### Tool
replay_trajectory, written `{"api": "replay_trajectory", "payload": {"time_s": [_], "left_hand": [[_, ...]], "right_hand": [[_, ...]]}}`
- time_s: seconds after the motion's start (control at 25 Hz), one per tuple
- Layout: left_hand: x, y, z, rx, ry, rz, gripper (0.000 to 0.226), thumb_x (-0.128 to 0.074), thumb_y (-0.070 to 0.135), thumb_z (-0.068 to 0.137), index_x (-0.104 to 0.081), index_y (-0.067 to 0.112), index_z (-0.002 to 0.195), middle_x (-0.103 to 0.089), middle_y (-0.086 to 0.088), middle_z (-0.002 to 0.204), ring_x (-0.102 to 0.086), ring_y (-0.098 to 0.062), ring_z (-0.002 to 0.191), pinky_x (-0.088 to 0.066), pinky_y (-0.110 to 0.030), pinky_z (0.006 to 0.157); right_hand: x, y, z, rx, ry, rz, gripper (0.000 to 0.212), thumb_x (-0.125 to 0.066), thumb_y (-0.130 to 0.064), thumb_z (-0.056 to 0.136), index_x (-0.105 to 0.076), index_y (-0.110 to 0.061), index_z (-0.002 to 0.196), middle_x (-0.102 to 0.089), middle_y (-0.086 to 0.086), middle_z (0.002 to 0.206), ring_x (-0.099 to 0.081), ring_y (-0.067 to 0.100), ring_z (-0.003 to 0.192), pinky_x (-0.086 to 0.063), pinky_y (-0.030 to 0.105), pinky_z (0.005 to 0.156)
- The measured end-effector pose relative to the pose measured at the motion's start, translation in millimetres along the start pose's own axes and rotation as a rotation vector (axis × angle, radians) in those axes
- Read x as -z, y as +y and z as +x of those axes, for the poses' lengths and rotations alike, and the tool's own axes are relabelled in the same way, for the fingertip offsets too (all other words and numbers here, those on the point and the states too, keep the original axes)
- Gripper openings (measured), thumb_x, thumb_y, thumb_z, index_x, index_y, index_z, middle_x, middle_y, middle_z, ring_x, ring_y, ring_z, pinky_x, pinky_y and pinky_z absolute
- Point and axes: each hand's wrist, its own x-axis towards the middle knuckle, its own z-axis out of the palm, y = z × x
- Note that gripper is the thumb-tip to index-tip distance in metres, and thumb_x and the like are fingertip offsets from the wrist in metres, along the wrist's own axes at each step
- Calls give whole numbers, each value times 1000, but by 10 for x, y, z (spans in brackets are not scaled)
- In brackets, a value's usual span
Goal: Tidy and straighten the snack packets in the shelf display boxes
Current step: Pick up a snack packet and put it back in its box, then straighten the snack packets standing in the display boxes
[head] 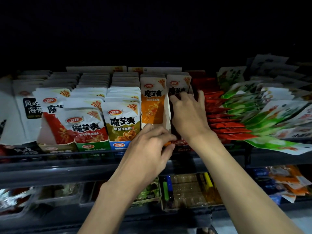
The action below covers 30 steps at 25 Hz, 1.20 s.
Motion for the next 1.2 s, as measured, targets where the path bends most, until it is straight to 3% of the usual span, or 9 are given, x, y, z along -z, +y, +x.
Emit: {"api": "replay_trajectory", "payload": {"time_s": [0.32, 0.68, 0.96, 1.12, 1.2], "left_hand": [[13, 8, 3, -1, -16, 16, 28, -57, 31, 90, -71, 21, 111, -62, 13, 103, -43, -6, 102, -38, -20, 86], [38, 16, -19, -13, -31, 7, 27, -60, 29, 93, -69, 24, 118, -60, 16, 108, -34, 2, 100, -30, -15, 87], [51, 0, -31, -26, -20, -6, 29, -61, 24, 94, -68, 22, 122, -61, 13, 111, -37, 0, 105, -37, -20, 92], [124, 17, -81, -36, 58, -29, 26, -63, 15, 92, -69, 17, 117, -62, 8, 111, -49, -6, 109, -45, -26, 93], [233, 13, -140, -66, 176, -29, 22, -63, 4, 90, -71, 12, 109, -65, 3, 106, -57, -10, 104, -47, -26, 90]], "right_hand": [[22, 18, -19, 12, -27, 65, 45, -56, -12, 87, -52, -18, 131, -52, 10, 128, -48, 29, 126, -4, 49, 119], [-23, 71, -4, 25, -69, 180, 51, -57, -10, 88, -48, -17, 138, -48, 11, 134, -44, 29, 129, -22, 40, 116], [-30, 90, -21, 37, -61, 230, 49, -56, -8, 89, -50, -16, 137, -49, 9, 134, -42, 26, 130, -21, 39, 116], [55, 71, -85, -4, -26, 230, 48, -57, -6, 89, -51, -15, 136, -50, 9, 135, -42, 26, 132, -18, 40, 118], [194, 9, -147, -43, 63, 256, 47, -59, -2, 88, -54, -15, 133, -52, 9, 134, -46, 27, 128, -27, 40, 115]]}}
